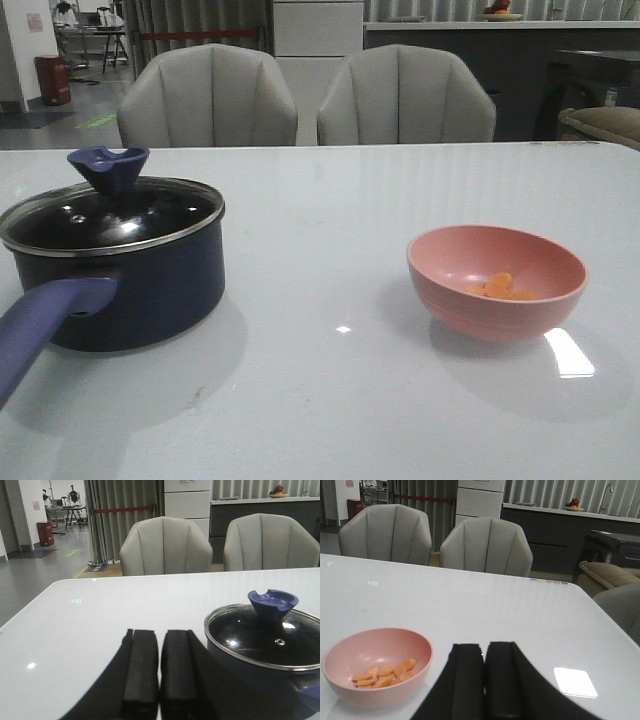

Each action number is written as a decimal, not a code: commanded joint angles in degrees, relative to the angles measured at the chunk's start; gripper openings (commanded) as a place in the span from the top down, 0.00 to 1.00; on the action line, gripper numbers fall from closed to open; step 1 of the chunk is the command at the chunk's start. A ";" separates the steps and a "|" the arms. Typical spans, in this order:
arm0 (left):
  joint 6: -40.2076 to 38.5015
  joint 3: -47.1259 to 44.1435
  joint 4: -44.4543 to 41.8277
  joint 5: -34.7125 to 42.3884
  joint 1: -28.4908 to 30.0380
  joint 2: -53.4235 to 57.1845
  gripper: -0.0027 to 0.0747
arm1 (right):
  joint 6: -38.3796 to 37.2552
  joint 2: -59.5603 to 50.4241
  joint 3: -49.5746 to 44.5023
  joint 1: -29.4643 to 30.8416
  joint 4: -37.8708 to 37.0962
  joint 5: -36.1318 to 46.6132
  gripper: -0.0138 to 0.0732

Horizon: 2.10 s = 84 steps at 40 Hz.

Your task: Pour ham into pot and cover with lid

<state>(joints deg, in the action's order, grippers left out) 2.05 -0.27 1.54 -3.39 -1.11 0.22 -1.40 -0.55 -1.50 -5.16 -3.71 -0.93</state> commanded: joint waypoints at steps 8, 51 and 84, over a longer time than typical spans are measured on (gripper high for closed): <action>0.11 -1.19 0.26 4.30 0.14 1.10 0.82 | -0.02 -1.10 0.25 0.26 -0.66 4.14 0.68; 0.11 6.90 2.10 15.68 0.14 0.06 0.82 | -0.02 -1.10 0.25 0.26 -0.66 4.14 0.68; 0.11 19.74 4.87 -0.99 0.14 -18.70 0.82 | -0.02 -1.10 0.25 0.26 -0.66 4.14 0.68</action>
<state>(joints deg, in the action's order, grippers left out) 2.05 17.50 5.89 -8.39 -1.11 -17.58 -1.40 -0.55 -1.50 -5.16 -3.71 -1.20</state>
